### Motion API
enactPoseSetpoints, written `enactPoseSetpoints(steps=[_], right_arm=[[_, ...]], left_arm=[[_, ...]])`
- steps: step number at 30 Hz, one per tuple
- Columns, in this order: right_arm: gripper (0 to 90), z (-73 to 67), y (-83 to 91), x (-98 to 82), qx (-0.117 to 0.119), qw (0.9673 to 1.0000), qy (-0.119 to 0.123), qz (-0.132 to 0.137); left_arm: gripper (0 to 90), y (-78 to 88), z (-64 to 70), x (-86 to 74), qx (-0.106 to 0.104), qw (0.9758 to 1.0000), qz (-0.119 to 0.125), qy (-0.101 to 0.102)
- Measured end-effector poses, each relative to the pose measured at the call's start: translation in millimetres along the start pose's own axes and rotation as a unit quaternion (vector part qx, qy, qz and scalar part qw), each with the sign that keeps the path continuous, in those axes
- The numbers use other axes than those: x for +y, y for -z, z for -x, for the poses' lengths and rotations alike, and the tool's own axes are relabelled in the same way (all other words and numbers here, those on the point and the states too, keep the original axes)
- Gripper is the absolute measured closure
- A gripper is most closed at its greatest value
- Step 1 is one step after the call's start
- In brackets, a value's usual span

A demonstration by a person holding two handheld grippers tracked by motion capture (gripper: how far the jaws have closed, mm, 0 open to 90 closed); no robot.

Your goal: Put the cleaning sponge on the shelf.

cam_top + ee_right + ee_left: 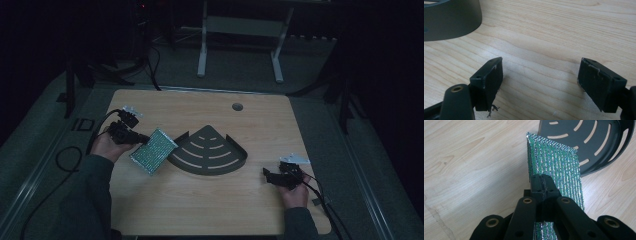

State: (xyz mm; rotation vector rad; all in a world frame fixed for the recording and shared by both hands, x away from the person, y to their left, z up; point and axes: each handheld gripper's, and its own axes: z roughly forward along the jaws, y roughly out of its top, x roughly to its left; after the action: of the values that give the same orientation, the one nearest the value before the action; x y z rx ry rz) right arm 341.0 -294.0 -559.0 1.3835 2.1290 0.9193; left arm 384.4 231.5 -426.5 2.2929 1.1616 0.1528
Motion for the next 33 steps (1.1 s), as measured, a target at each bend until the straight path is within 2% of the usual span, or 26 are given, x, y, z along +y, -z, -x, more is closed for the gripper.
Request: enactPoseSetpoints(steps=[21, 33], right_arm=[[19.8, 0.0, -0.3, 0.3, 0.0, 1.0, -0.001, 0.0], [19.8, 0.2, -0.4, 0.4, 0.0, 1.0, 0.0, 0.0]], left_arm=[[90.0, -4.8, 3.0, 25.3, -0.004, 0.9999, 0.004, -0.015], [90.0, -9.6, 9.5, 38.9, -0.005, 0.9996, 0.006, -0.028]])
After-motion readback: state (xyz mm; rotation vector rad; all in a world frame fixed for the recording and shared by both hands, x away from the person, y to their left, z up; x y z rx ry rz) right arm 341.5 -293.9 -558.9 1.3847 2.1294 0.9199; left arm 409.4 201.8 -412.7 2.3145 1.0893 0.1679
